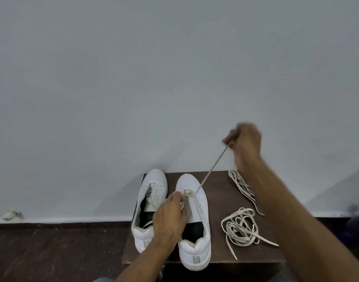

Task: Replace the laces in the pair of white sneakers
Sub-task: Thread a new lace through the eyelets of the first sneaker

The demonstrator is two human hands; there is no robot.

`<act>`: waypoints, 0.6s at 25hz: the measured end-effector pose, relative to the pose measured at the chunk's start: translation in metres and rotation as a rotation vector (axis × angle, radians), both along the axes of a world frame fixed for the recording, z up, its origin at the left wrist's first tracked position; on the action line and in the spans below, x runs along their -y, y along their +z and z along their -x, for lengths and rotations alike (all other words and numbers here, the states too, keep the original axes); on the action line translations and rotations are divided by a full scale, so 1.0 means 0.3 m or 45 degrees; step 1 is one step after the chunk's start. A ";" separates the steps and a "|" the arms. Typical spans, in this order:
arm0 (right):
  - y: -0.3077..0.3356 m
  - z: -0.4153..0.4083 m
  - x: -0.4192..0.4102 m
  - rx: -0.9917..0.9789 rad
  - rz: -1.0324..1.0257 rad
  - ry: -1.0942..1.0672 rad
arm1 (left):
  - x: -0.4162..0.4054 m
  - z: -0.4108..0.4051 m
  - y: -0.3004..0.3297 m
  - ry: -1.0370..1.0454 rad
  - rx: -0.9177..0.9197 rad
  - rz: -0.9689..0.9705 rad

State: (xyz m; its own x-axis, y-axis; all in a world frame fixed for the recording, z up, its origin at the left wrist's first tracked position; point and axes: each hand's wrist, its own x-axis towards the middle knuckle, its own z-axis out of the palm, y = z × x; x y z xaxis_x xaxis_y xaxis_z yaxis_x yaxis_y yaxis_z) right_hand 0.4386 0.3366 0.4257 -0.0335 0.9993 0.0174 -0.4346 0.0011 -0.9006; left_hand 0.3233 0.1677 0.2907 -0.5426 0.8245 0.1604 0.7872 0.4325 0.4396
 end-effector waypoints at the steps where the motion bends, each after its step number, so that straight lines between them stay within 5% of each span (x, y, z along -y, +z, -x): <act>1: 0.096 -0.020 -0.009 -0.045 -0.120 -0.033 | 0.004 -0.001 0.005 0.073 0.110 -0.017; 4: 0.364 -0.091 -0.012 -0.015 -0.544 -0.171 | 0.000 0.019 0.008 0.211 0.339 0.033; 10: 0.618 -0.150 0.049 0.548 -1.508 -0.465 | -0.007 0.057 0.000 0.248 0.472 0.083; 13: 0.518 -0.073 0.056 0.842 -1.585 -0.264 | -0.009 0.058 0.006 0.235 0.519 0.119; 15: 0.317 -0.005 0.066 1.029 -1.407 0.055 | -0.011 0.060 0.011 0.209 0.561 0.146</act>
